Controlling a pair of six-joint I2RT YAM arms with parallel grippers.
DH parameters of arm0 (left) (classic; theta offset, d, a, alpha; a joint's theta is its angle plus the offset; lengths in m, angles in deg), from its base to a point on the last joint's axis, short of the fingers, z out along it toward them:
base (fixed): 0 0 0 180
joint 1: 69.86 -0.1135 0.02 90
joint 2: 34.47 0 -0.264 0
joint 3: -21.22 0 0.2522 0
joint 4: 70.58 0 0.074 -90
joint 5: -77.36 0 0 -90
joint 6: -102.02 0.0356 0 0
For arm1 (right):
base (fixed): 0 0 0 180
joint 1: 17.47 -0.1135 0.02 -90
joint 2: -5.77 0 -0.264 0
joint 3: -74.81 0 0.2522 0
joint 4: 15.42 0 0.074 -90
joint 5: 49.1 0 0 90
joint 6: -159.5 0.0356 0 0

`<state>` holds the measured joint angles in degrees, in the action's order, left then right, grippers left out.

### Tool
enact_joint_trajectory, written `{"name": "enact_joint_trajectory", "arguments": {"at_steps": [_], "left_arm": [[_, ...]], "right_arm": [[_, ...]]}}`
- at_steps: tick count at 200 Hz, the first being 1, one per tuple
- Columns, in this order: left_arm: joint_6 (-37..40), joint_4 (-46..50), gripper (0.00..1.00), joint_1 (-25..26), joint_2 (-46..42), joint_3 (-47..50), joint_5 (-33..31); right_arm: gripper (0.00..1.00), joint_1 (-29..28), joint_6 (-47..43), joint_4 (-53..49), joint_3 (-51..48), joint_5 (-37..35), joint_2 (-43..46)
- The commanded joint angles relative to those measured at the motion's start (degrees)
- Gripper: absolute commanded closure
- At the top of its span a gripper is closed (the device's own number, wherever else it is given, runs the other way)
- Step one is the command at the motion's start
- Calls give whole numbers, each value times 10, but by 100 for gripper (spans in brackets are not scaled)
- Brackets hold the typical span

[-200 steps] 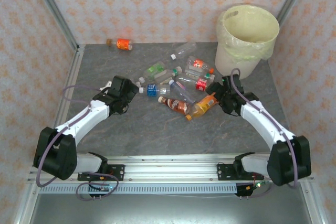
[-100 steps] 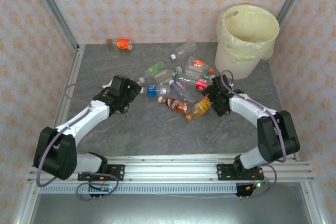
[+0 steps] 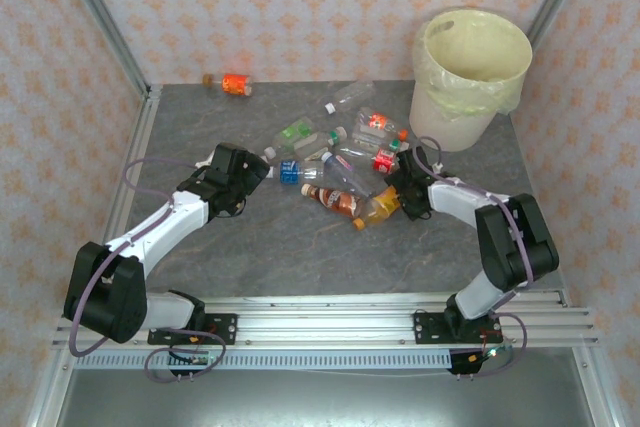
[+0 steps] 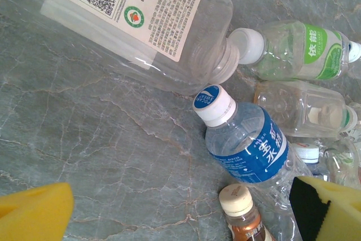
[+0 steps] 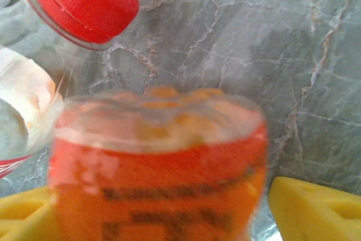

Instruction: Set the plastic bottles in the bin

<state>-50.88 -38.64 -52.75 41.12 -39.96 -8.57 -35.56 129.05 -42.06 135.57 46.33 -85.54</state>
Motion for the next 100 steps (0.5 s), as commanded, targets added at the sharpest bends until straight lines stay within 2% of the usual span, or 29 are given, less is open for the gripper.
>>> {"name": "enact_joint_trajectory", "arguments": {"at_steps": [1,47,82,100], "left_arm": [[12,2,0,-2,-9,7,-6],[13,3,0,-2,-10,9,-10],[22,-30,0,-2,-8,15,9],[22,-30,0,-2,-6,13,9]], "right_arm": [[23,-4,10,23,-23,-17,0],[36,-3,5,23,-43,-55,46],[42,-4,14,45,-59,-51,82],[43,-3,-3,87,-76,-39,114]]}}
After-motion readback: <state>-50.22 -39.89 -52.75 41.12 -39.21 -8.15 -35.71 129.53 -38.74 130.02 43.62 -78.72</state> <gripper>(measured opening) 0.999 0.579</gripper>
